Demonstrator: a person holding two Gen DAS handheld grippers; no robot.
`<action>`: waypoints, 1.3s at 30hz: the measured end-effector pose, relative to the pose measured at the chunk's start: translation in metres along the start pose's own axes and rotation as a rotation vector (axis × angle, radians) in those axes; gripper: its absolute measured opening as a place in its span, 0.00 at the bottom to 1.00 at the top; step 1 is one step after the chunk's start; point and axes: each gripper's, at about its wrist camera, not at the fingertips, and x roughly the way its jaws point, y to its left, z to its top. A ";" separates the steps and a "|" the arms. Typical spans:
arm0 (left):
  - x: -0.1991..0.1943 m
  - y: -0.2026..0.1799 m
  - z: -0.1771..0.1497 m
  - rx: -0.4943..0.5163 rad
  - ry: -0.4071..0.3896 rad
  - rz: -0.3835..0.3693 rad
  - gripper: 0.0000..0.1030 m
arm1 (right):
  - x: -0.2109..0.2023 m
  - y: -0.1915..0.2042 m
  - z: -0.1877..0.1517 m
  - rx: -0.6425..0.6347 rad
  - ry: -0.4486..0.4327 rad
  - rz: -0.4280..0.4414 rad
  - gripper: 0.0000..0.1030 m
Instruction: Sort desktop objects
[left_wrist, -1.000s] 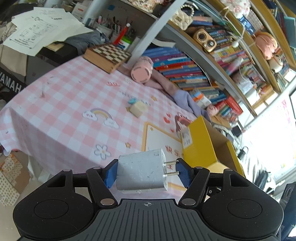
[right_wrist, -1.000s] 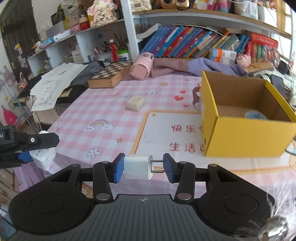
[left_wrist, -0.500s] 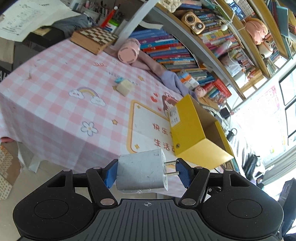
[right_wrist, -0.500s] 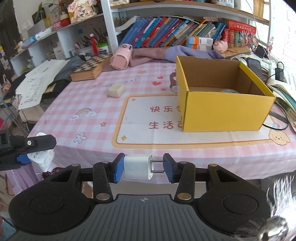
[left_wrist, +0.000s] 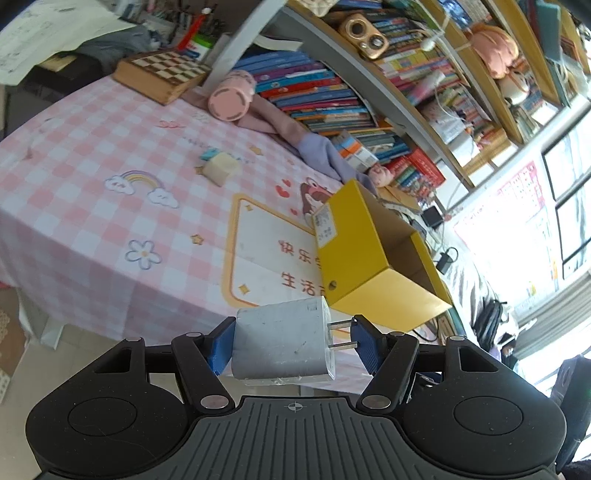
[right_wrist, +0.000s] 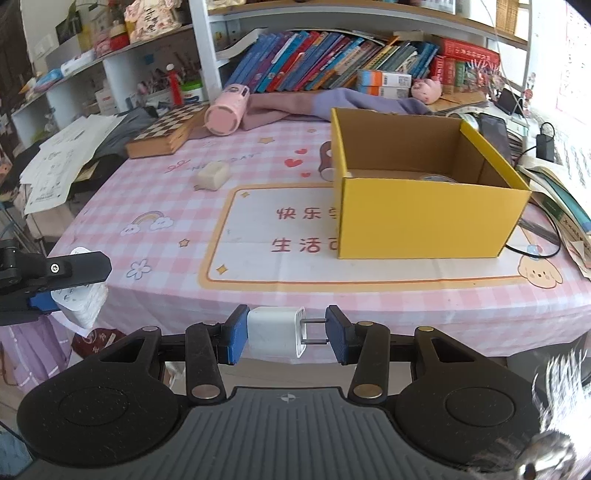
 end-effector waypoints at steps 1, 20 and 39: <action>0.002 -0.002 0.000 0.005 0.006 -0.002 0.65 | -0.001 -0.002 -0.001 0.006 0.000 -0.001 0.41; 0.060 -0.066 -0.010 0.151 0.174 -0.096 0.65 | -0.028 -0.079 -0.022 0.211 -0.034 -0.124 0.41; 0.136 -0.162 -0.007 0.384 0.212 -0.209 0.65 | -0.020 -0.164 0.003 0.256 -0.113 -0.197 0.41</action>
